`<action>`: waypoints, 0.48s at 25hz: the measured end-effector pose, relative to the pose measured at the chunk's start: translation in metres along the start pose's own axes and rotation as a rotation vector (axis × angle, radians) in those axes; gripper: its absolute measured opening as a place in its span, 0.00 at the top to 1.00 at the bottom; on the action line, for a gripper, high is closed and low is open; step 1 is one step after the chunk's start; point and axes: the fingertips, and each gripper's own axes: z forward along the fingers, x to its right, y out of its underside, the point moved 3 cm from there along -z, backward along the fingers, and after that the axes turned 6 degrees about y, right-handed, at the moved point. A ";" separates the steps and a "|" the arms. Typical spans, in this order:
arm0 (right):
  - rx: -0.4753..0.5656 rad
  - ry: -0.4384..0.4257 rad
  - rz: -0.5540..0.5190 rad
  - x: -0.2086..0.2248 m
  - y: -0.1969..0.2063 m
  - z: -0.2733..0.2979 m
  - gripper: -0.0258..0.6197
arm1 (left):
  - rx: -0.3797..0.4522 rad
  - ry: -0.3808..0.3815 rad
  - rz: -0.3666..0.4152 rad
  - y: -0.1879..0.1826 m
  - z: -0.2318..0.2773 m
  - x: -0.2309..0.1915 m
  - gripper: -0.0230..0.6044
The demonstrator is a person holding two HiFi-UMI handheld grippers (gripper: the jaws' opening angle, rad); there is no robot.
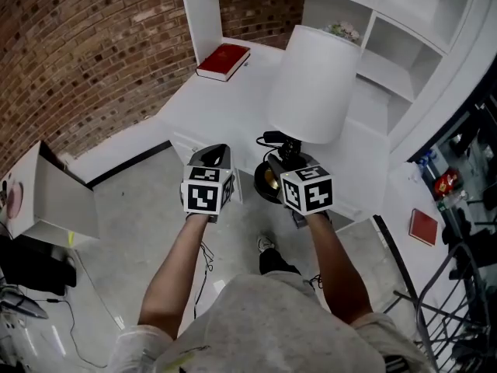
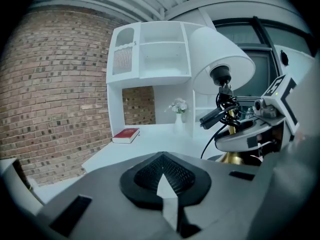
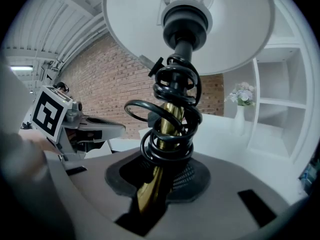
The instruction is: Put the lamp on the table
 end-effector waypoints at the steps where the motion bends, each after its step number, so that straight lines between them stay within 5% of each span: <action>1: -0.003 0.001 -0.001 0.006 -0.003 0.008 0.80 | -0.004 0.000 0.000 -0.002 0.009 -0.003 0.98; 12: -0.038 -0.043 -0.028 0.065 -0.037 0.091 0.80 | -0.053 -0.030 -0.021 -0.028 0.094 -0.039 0.98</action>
